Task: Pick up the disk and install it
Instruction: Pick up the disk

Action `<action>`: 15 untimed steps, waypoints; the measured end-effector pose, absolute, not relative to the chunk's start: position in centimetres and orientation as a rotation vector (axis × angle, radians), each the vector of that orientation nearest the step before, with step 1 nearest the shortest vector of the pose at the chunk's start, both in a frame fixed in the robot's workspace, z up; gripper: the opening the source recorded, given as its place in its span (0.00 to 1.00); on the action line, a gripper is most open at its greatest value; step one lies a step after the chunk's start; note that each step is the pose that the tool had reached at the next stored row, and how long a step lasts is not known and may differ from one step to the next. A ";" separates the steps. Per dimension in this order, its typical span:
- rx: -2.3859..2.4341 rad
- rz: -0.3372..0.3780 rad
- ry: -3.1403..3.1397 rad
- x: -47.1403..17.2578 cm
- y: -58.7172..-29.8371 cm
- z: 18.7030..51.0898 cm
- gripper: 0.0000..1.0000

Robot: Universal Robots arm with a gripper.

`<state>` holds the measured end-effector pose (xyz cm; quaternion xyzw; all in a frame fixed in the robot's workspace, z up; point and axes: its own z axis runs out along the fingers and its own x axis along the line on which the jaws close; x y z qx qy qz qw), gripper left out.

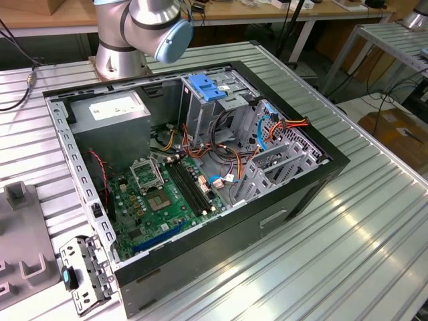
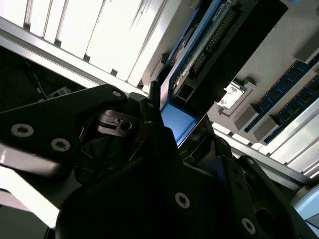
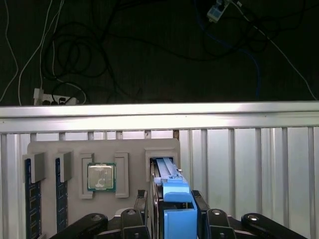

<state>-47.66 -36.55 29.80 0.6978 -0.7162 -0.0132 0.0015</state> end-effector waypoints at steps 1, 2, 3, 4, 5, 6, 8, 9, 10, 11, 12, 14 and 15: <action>2.190 -0.042 -2.248 -47.7 -36.6 29.8 0.47; 2.190 -0.042 -2.248 -47.7 -36.6 29.8 0.47; 2.190 -0.041 -2.248 -47.7 -36.6 29.8 0.47; 2.190 -0.041 -2.248 -47.7 -36.6 29.8 0.47; 2.190 -0.041 -2.248 -47.7 -36.6 29.8 0.47; 2.190 -0.041 -2.248 -47.7 -36.6 29.8 0.47; 2.191 -0.039 -2.248 -47.7 -36.6 29.7 0.47; 2.191 -0.038 -2.249 -47.7 -36.6 29.7 0.47; 2.191 -0.038 -2.249 -47.7 -36.6 29.7 0.47; 2.192 -0.037 -2.249 -47.7 -36.6 29.7 0.47; 2.192 -0.036 -2.249 -47.7 -36.6 29.7 0.47; 2.192 -0.036 -2.250 -47.7 -36.6 29.7 0.47; 2.192 -0.036 -2.250 -47.7 -36.6 29.7 0.47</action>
